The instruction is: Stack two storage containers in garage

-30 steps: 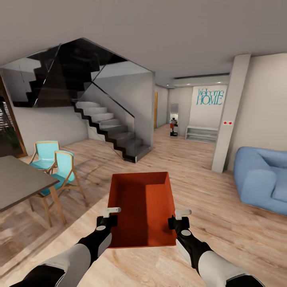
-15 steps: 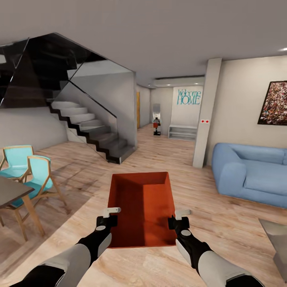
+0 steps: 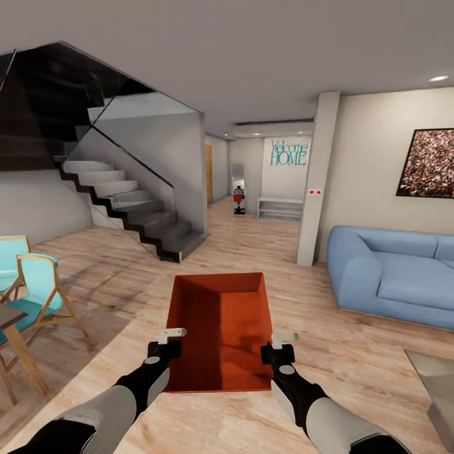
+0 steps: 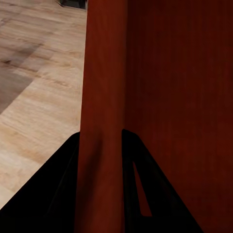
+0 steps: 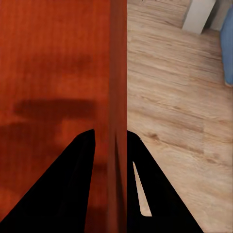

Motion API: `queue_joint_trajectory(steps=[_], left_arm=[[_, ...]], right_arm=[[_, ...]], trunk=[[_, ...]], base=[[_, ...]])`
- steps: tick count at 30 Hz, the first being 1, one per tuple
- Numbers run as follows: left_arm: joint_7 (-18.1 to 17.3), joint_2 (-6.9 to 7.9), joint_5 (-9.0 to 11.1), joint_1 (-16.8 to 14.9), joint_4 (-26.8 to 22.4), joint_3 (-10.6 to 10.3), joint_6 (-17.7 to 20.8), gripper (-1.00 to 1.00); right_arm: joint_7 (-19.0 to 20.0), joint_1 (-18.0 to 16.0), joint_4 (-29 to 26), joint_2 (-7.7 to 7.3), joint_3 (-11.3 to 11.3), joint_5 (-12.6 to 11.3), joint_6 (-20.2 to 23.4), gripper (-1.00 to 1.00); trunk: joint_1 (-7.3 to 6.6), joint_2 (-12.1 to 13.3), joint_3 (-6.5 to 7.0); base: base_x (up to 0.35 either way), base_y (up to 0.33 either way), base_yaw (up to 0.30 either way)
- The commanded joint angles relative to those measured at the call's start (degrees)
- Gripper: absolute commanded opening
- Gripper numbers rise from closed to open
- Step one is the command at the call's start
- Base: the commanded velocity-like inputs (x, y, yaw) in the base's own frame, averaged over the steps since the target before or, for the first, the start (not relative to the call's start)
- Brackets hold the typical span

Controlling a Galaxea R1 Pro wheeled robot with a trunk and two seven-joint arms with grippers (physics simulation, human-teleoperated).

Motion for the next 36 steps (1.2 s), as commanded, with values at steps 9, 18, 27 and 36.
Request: queue_joint_trajectory(steps=[9, 18, 27, 36], left_arm=[[4.41, 0.35, 0.56, -0.09, -0.32, 3.51, -0.87, -1.0], [4.37, 0.38, 0.55, -0.09, -0.34, 3.55, -0.87, -1.0], [4.36, 0.44, 0.56, -0.09, -0.37, 3.54, -0.87, -1.0], [4.35, 0.41, 0.56, -0.09, -0.38, 3.53, -0.87, -1.0]], right_arm=[[-1.48, -0.03, 0.35, -2.58, -2.37, -1.03, -0.44, -1.0], [-1.93, -0.02, 0.35, -2.58, -2.54, -1.11, -0.22, -1.0], [-1.99, -0.01, 0.36, -2.56, -2.54, -1.12, -0.16, -1.0], [-1.89, -0.01, 0.36, -2.58, -2.54, -1.19, -0.11, -1.0]], trunk=[[0.05, -0.05, -0.04], [0.05, -0.05, -0.04], [0.05, -0.05, -0.04], [0.05, -0.05, -0.04]], base=[[0.315, 0.0, 0.0], [0.316, 0.0, 0.0], [0.317, 0.0, 0.0], [0.317, 0.0, 0.0]])
